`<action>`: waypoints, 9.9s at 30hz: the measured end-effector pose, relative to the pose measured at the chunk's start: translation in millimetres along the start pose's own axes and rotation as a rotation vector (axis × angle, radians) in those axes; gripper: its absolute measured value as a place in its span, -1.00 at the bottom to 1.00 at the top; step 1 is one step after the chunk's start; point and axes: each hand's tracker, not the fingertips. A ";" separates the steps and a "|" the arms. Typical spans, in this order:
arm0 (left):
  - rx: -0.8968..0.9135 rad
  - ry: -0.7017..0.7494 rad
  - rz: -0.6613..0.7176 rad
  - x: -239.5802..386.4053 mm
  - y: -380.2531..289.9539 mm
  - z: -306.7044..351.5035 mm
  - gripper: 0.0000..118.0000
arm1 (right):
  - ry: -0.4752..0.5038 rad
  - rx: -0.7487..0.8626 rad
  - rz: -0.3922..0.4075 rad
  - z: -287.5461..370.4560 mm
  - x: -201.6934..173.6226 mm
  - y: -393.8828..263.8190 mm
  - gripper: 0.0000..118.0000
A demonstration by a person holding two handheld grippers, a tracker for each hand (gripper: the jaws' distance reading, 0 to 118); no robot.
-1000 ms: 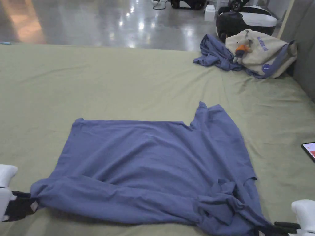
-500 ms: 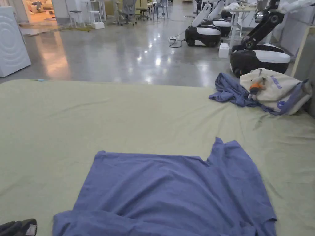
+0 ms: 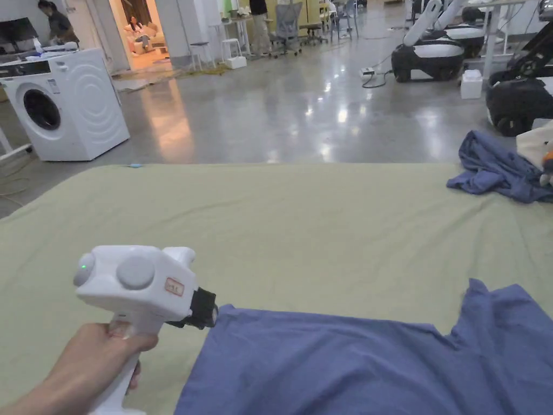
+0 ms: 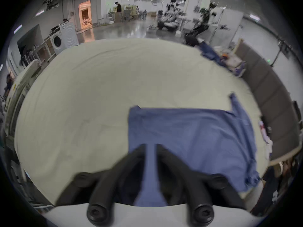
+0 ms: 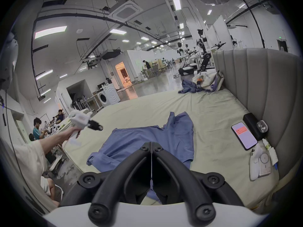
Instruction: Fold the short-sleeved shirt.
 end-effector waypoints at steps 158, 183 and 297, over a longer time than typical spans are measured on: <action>-0.314 -0.856 0.181 -84.6 -171.4 -17.9 0.63 | 0.052 -0.193 -0.005 -23.8 -60.6 -30.9 -0.97; -0.244 -0.403 0.127 -75.3 -159.3 59.8 -0.74 | 0.063 -0.129 -0.047 43.1 -29.9 -45.1 -0.97; -0.169 -0.908 0.281 -60.7 -189.1 -25.9 0.85 | 0.134 -0.208 0.032 -19.6 -70.2 -48.5 -0.97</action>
